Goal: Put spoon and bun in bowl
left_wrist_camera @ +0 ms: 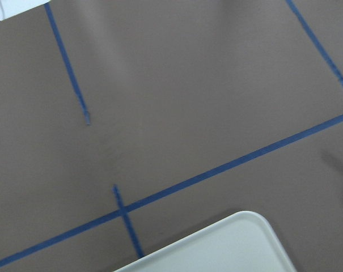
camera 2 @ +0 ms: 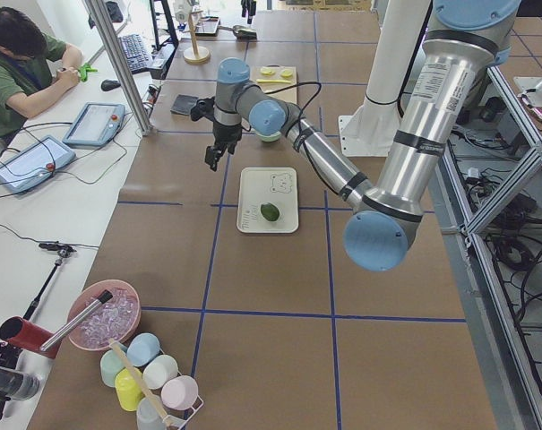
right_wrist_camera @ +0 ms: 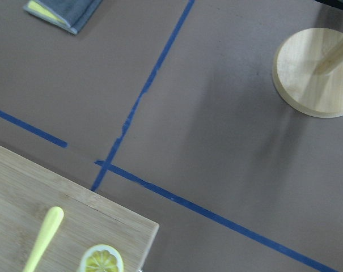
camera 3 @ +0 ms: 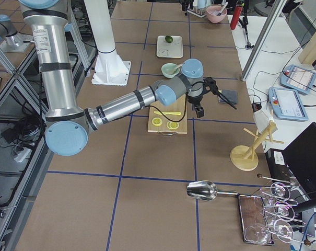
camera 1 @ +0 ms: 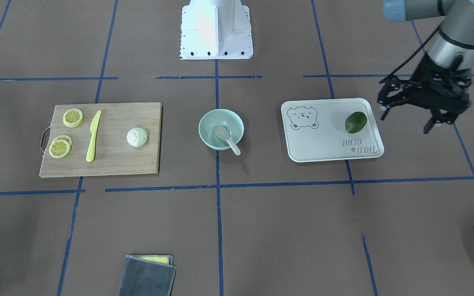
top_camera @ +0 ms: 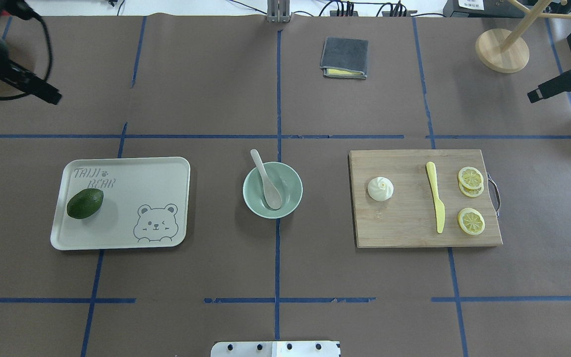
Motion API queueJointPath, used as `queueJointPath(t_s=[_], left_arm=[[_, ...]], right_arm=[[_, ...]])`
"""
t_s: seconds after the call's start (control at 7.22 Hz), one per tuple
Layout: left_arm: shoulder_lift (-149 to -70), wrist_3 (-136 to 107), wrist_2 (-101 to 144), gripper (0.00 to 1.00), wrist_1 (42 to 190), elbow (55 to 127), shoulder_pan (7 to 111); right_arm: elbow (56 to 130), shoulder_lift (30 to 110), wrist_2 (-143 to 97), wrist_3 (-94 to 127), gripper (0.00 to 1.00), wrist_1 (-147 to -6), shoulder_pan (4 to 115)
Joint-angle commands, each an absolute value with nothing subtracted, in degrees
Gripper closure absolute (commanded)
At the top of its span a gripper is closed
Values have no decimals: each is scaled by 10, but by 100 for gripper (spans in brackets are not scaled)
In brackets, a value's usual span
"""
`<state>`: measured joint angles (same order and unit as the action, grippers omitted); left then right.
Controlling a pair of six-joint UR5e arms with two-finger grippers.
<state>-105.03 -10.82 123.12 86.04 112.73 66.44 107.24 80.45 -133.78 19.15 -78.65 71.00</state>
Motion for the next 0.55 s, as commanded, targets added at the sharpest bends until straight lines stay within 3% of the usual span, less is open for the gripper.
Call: queueJointPath(t_s=[0.0, 0.42], left_arm=[[-950, -19, 1294, 0, 859, 1060, 803], [-857, -18, 1294, 0, 860, 1048, 917]], right_arm=[[1140, 723, -1320, 275, 0, -914, 647], [1155, 672, -1212, 411, 0, -925, 507]])
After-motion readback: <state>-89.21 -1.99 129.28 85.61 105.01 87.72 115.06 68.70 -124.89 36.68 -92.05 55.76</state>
